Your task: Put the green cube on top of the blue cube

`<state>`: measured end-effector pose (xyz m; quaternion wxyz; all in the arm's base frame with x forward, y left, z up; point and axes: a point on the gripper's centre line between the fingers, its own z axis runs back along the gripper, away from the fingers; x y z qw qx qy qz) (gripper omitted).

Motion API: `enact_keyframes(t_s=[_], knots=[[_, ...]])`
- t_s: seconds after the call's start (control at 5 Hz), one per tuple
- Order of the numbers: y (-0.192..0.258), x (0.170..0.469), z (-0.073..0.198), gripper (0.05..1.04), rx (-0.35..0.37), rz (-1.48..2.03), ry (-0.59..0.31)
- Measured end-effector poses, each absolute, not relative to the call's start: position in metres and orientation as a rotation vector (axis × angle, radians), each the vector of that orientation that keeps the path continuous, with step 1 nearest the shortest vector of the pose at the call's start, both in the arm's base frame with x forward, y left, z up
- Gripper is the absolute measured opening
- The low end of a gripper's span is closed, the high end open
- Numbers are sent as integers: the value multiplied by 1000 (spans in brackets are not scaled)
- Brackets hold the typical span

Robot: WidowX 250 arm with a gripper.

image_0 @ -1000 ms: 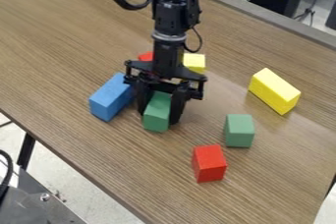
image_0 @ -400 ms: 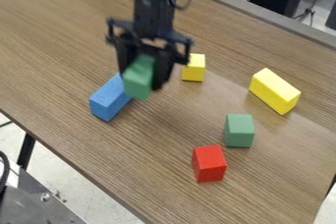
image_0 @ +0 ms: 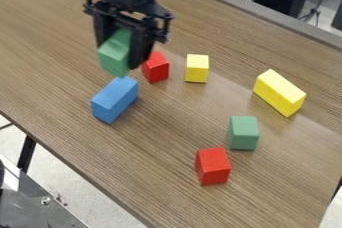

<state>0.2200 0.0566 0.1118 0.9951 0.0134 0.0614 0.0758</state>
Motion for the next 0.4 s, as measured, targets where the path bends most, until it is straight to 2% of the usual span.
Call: enact_keyframes(t_s=[0.2, 0.4], knots=[[68, 219, 92, 596, 15, 169, 187], [72, 223, 76, 596, -4, 150, 208]])
